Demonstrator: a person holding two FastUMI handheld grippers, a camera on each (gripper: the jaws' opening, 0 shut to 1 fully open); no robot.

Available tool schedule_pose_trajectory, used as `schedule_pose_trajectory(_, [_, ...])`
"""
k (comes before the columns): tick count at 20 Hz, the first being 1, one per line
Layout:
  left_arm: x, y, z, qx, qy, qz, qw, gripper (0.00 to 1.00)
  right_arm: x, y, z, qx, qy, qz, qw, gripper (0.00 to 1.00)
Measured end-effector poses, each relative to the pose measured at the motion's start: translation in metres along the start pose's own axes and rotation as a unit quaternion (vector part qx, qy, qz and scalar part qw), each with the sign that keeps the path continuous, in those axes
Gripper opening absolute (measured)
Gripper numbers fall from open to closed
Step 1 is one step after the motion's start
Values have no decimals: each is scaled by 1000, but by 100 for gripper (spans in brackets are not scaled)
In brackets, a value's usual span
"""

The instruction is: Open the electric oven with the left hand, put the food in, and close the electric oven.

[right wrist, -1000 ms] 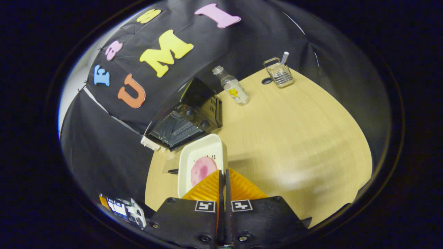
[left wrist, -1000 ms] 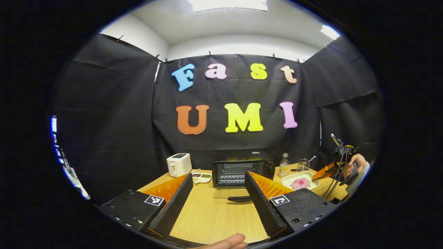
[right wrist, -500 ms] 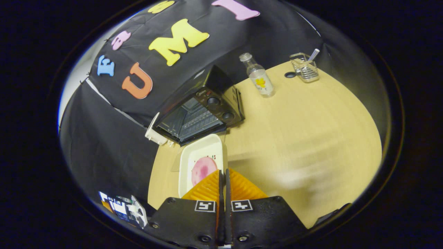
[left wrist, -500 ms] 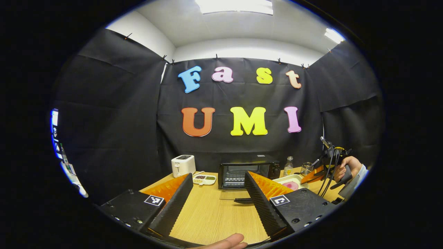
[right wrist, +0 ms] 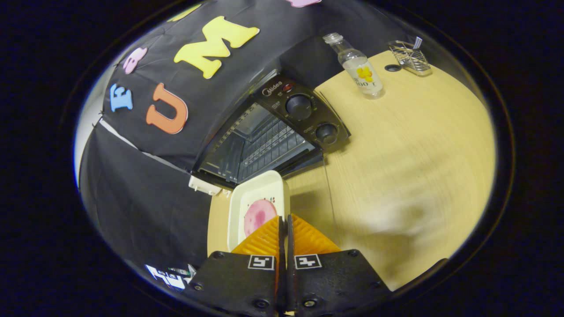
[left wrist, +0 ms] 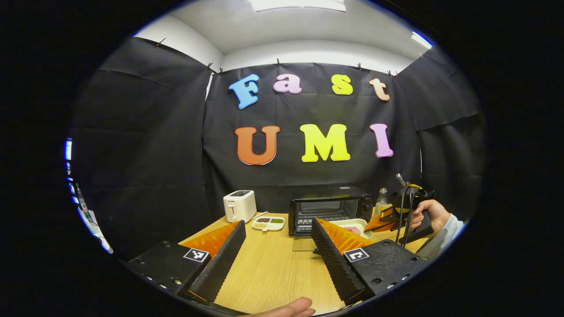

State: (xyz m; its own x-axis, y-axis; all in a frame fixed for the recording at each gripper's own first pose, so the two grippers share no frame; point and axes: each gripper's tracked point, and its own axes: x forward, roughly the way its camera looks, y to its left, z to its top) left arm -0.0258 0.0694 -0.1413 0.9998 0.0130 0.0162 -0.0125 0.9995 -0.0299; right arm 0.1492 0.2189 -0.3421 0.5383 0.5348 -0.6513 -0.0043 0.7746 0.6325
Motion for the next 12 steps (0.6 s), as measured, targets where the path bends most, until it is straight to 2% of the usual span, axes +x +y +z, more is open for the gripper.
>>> schedule_pose_trajectory(4, [18, 16, -17, -4, 25, 12, 1000, 95, 39, 11, 16, 48, -48, -9, 998, 4])
schedule_pose_trajectory(6, [24, 22, -18, -4, 33, 18, 999, 95, 53, 17, 34, 68, -101, -12, 992, 1])
schedule_pose_trajectory(7, [26, 24, -19, -3, 33, 18, 999, 95, 58, 19, 43, 76, -127, -14, 989, 4])
schedule_pose_trajectory(8, [28, 26, -19, -2, 34, 18, 999, 95, 64, 21, 51, 88, -148, -18, 985, 0])
schedule_pose_trajectory(12, [40, 27, -29, 10, 52, 20, 998, 95, 92, 36, 71, 134, -172, -7, 976, 0])
